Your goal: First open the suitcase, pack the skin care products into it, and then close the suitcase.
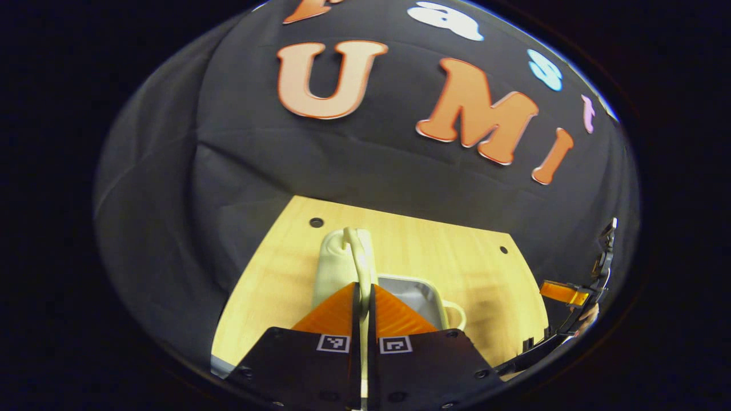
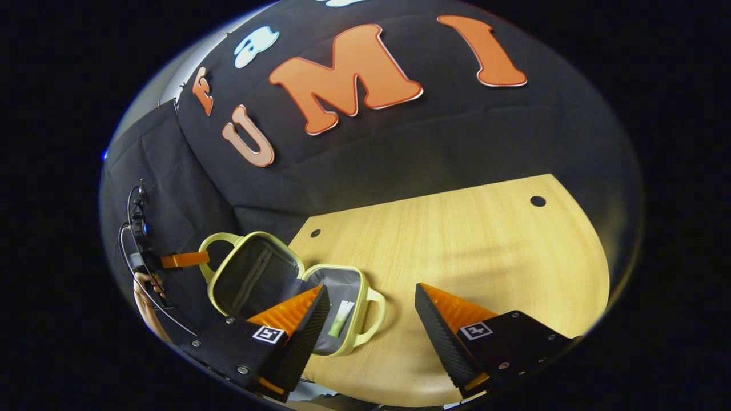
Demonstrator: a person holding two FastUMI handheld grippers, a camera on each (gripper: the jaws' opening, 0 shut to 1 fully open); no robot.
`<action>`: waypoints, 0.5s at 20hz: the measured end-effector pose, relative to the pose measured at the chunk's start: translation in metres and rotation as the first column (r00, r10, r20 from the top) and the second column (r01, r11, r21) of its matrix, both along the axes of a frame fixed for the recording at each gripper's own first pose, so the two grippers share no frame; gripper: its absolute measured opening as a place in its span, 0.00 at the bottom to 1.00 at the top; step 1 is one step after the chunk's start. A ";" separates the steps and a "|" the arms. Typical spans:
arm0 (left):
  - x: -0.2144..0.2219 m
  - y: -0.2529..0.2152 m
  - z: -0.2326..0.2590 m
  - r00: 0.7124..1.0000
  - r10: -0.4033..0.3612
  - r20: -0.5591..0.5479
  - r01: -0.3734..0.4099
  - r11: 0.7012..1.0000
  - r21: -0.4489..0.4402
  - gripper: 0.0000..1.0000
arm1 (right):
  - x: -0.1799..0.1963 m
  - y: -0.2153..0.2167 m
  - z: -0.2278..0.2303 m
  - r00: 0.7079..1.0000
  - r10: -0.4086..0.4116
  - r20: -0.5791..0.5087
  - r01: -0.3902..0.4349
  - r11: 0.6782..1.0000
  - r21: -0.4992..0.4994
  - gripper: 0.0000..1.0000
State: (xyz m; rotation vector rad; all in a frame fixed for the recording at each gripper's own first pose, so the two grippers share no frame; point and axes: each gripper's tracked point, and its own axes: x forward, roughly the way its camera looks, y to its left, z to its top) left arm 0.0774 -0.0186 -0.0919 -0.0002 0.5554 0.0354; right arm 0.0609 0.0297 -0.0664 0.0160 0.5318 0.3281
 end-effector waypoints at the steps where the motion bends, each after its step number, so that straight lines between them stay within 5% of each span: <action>1: 0.006 -0.022 -0.004 1.000 -0.020 0.001 0.020 1.000 -0.014 0.05 | -0.002 -0.009 0.006 1.000 -0.007 0.006 0.007 1.000 0.013 0.96; 10: 0.031 -0.151 -0.102 0.965 -0.211 -0.156 0.207 0.977 -0.043 0.05 | -0.013 -0.097 0.019 0.994 -0.088 0.062 0.092 0.994 -0.058 0.96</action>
